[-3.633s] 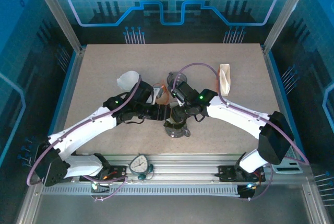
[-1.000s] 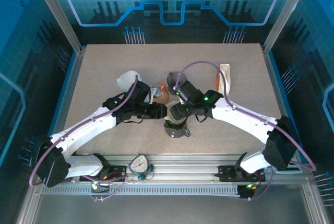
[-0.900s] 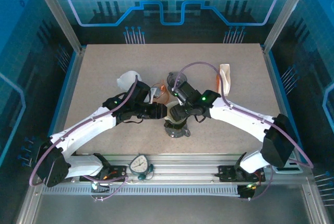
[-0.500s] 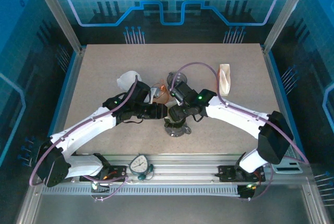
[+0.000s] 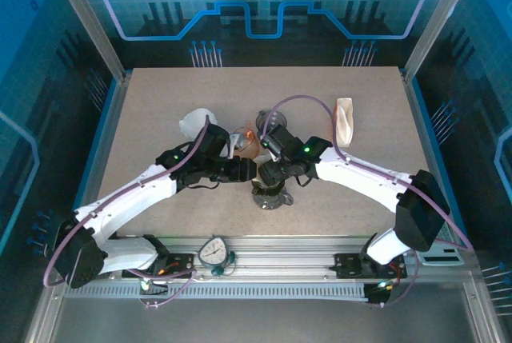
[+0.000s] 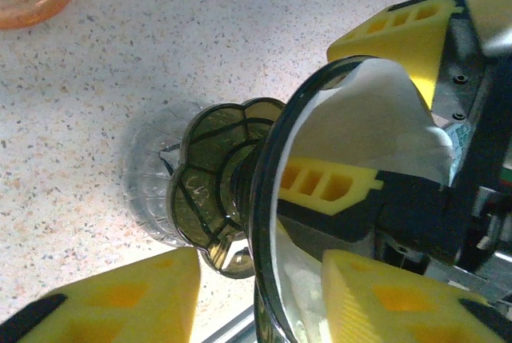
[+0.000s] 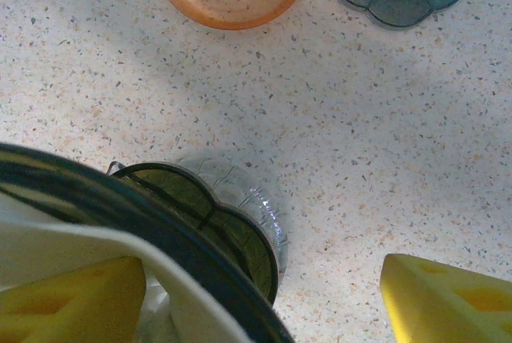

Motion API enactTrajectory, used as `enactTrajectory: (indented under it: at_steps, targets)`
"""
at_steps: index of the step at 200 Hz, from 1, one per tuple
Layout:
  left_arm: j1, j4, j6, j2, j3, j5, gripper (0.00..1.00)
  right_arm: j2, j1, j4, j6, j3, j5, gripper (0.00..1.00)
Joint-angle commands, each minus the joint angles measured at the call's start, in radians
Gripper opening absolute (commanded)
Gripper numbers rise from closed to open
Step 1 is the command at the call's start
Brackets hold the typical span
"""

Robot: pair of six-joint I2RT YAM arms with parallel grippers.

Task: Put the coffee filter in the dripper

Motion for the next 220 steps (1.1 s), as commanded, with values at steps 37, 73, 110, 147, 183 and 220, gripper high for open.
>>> enactTrajectory:
  at_steps: [37,73,110,147,183,220]
  targets:
    - [0.006,-0.010,-0.002,-0.016,0.009,0.043,0.26,-0.003,0.015,-0.007,0.007,-0.020,0.029,0.78]
    - [0.005,-0.018,0.002,-0.014,0.009,0.041,0.24,-0.047,0.012,-0.007,0.010,0.013,0.059,0.79]
    - [0.005,-0.016,0.000,-0.011,0.007,0.035,0.26,-0.165,0.008,-0.011,0.011,0.060,0.107,0.79]
    - [0.006,-0.005,-0.007,-0.014,0.003,0.025,0.34,-0.335,-0.004,0.017,0.021,0.000,0.145,0.79]
    - [0.005,0.006,-0.014,-0.020,0.006,0.022,0.43,-0.467,-0.017,0.054,0.073,-0.141,0.135,0.80]
    - [0.006,0.013,-0.018,-0.035,0.009,0.018,0.50,-0.602,-0.019,0.116,0.116,-0.303,0.130,0.83]
